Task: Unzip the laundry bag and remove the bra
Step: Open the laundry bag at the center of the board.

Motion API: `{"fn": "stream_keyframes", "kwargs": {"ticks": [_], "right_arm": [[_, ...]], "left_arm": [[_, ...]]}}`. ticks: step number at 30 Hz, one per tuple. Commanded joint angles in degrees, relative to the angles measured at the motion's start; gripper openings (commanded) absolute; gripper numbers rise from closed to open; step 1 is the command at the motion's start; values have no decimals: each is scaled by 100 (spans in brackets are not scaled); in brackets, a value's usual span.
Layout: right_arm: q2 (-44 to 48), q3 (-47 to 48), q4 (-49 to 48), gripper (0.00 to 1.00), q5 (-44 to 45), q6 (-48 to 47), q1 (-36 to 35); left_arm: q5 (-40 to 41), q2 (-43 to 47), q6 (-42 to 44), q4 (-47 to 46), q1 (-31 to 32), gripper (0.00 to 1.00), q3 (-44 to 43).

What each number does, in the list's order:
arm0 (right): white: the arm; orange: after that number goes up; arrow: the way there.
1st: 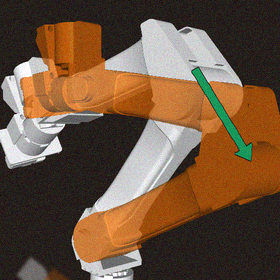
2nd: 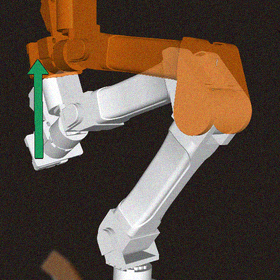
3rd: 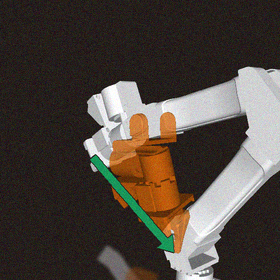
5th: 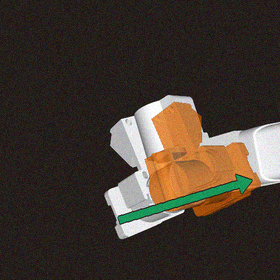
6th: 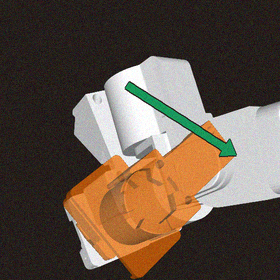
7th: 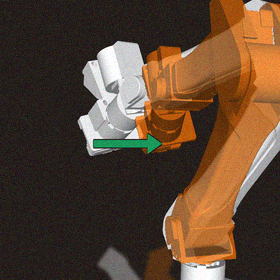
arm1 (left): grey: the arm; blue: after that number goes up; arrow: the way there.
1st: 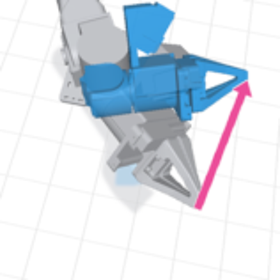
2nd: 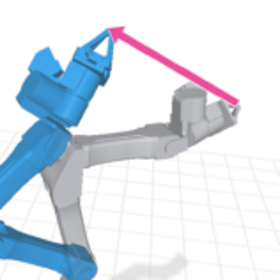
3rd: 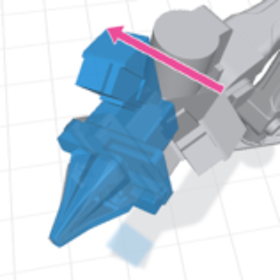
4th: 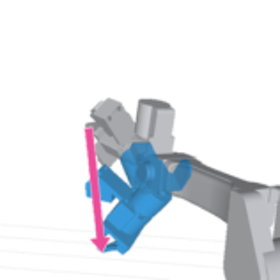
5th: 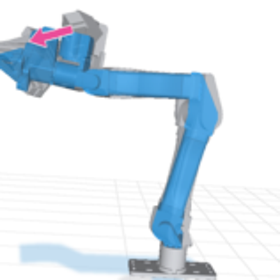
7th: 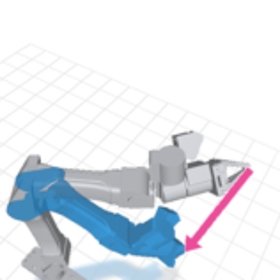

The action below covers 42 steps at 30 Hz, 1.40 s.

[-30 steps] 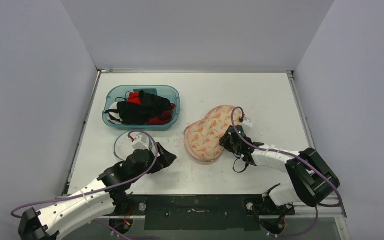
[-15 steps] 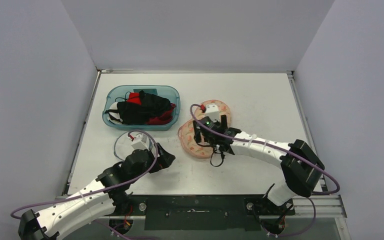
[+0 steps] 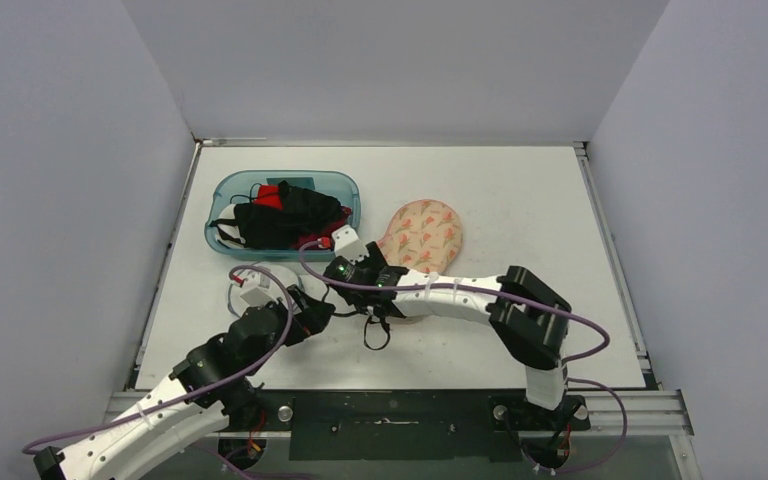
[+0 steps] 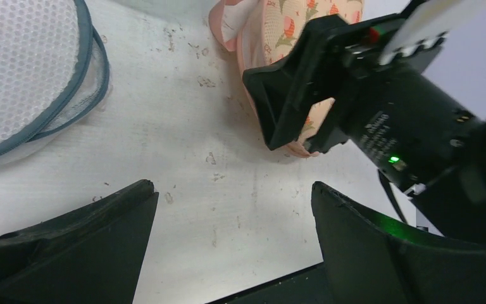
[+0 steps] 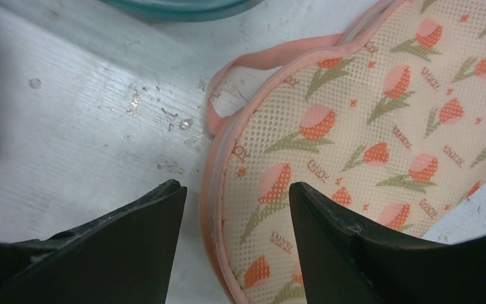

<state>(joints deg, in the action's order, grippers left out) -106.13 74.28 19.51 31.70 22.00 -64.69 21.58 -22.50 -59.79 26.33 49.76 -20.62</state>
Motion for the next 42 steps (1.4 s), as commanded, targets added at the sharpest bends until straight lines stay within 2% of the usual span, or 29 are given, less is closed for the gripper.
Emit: {"fn": "stream_keyframes", "kwargs": {"ticks": [1, 9, 14, 21, 27, 32, 38, 41, 42], "right_arm": [[-340, 523, 211, 60, 172, -55, 51], [-389, 480, 278, 33, 407, 30, 51], [147, 38, 191, 5, 460, 275, 34], [2279, -1813, -1056, 5, 635, 699, 0], [3991, -3251, -1225, 5, 1084, 1455, 57], [5417, -3957, -243, 5, 1970, 2697, 95], [6464, -4292, 1490, 7, 2639, 4378, 101], [6806, -4419, 2150, 20, 2786, 5185, 105], [6916, -4450, 2299, 29, 2804, 5372, 101]], "left_arm": [[254, 230, -124, 341, -36, 91, -160], [268, 360, -199, 483, -42, 91, -110], [246, 206, -169, 285, -42, 91, -87], [1, -536, 59, -460, -53, 90, -99], [-323, -1562, 356, -1343, -63, 91, -281], [-435, -2432, 688, -1739, -89, 94, -762], [-470, -3067, 776, -1881, -125, 94, -1119], [-475, -3185, 759, -1923, -150, 94, -1154], [-484, -3205, 758, -1925, -152, 93, -1147]]}}
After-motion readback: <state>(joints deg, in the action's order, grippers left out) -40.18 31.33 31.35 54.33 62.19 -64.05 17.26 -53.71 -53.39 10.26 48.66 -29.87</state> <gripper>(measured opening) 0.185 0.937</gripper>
